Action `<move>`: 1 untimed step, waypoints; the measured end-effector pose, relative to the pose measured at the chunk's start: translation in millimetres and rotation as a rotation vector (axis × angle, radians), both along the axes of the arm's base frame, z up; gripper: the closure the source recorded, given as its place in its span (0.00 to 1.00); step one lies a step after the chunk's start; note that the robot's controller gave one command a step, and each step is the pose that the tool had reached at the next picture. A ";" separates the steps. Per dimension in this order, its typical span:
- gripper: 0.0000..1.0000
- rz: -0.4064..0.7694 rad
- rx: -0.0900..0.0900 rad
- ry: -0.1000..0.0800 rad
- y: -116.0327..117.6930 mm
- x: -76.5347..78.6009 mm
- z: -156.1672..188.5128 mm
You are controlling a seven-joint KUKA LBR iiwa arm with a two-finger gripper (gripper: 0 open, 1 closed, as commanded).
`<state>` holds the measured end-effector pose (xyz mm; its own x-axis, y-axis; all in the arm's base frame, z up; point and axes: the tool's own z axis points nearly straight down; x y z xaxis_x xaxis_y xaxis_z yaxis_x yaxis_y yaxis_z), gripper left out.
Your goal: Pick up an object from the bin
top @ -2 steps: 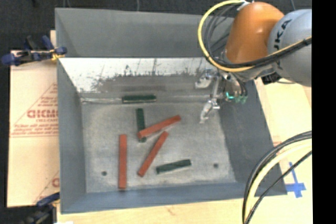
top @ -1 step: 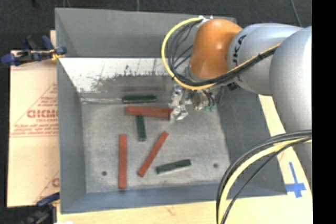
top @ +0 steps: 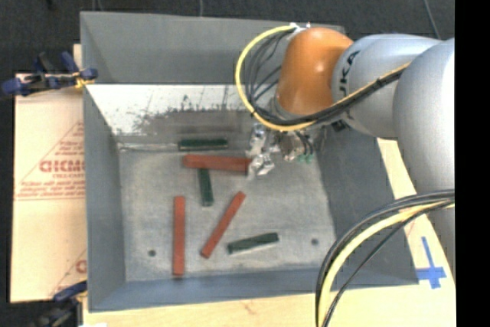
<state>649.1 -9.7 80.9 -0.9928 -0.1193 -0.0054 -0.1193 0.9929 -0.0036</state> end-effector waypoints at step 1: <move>1.00 0.039 0.001 0.000 -11.8 -14.1 142.0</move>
Offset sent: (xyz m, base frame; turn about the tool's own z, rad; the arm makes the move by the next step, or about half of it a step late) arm 0.0000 0.0000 0.0000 0.0000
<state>635.0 -21.4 222.9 -0.9875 -0.1575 -0.0059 -0.1575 0.9875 -0.0023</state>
